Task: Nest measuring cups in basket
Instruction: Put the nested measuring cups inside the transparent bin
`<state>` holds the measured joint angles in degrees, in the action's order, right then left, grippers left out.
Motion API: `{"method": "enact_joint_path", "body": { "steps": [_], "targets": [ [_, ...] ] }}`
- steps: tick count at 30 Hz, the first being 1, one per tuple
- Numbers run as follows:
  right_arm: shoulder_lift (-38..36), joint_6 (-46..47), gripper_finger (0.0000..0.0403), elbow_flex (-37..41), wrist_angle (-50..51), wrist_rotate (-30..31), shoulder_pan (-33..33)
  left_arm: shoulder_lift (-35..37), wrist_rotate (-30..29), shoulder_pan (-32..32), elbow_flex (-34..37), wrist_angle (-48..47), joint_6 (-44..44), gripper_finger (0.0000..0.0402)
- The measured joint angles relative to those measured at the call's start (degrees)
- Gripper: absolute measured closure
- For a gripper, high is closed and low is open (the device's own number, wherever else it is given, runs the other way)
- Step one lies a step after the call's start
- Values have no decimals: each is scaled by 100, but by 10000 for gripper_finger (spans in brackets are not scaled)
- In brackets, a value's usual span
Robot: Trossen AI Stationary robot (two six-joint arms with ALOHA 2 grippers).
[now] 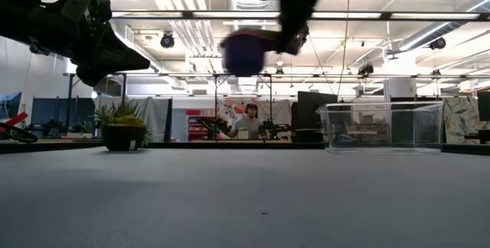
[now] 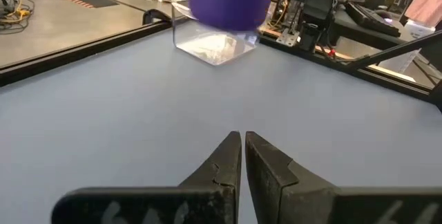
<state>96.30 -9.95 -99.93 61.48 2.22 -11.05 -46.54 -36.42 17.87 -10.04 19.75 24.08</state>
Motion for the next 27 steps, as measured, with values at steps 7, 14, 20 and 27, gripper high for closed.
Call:
{"method": "enact_joint_path", "body": {
  "steps": [7,14,20,27],
  "targets": [
    [-1713,87,269,1774,-246,30,-546,0,0,-2,0,-6,-2,397],
    [-3130,-629,269,3146,-964,-246,-1710,0,-2,0,0,-6,-2,397],
    [-3593,-1535,269,3866,-1011,-705,-2709,-2,-2,0,0,-8,-20,397],
    [-3615,-2190,269,4341,-947,-716,-3502,-106,-4,-2,0,-9,-57,397]
  ]
}}
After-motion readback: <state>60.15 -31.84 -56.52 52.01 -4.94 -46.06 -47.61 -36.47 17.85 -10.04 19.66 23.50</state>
